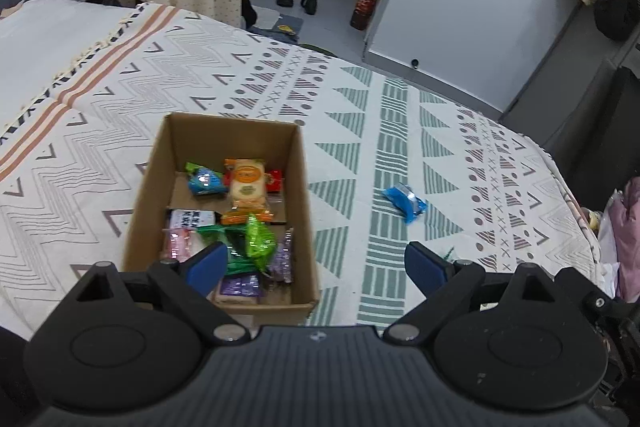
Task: Organize snacks
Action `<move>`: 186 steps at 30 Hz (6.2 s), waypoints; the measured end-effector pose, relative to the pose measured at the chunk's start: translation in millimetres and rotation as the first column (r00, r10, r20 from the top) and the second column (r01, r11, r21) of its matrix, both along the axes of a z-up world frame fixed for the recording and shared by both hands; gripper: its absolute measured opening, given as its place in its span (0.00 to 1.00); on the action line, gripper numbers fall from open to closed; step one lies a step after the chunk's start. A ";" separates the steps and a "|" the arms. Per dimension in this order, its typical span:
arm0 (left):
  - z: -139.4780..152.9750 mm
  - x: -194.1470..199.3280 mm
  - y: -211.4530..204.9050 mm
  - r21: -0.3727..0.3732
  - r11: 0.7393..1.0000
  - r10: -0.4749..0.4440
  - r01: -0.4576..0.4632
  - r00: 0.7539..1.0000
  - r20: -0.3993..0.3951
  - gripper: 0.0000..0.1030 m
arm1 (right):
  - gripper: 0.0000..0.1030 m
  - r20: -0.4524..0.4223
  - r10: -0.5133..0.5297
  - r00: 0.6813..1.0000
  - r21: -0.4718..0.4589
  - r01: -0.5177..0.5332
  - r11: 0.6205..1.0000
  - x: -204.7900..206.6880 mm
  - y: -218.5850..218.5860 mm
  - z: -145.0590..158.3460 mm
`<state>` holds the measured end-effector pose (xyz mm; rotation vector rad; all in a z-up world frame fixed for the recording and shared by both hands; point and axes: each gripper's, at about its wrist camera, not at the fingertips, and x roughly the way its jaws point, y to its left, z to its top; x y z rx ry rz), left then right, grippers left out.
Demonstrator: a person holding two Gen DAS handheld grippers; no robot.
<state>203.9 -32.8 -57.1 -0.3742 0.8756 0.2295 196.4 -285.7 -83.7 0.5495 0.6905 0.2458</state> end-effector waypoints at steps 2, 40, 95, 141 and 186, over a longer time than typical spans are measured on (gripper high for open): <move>-1.4 3.2 -4.1 -0.006 1.000 -0.014 0.014 1.000 0.001 0.92 | 0.99 -0.002 -0.001 1.000 -0.001 0.000 1.000 0.9 -5.4 -3.9; -85.9 129.1 -53.2 -0.111 0.980 -0.168 0.166 0.986 -0.012 0.75 | 0.85 -0.238 -0.062 0.969 -0.039 0.054 0.998 108.6 -24.5 -115.1; -93.2 121.9 -53.8 -0.049 0.995 -0.082 0.083 0.996 0.034 0.21 | 0.11 -0.058 0.024 0.998 0.123 -0.016 0.992 108.2 -14.8 -72.3; -50.6 -3.7 74.7 -0.050 0.990 0.133 -0.131 0.990 0.040 0.21 | 0.12 0.136 0.357 0.924 0.072 -0.368 0.927 41.2 132.0 -1.5; 20.0 -68.7 72.8 0.015 0.997 0.069 -0.069 0.997 0.016 0.93 | 0.84 0.145 0.229 0.963 -0.006 -0.231 0.973 -43.2 82.9 55.3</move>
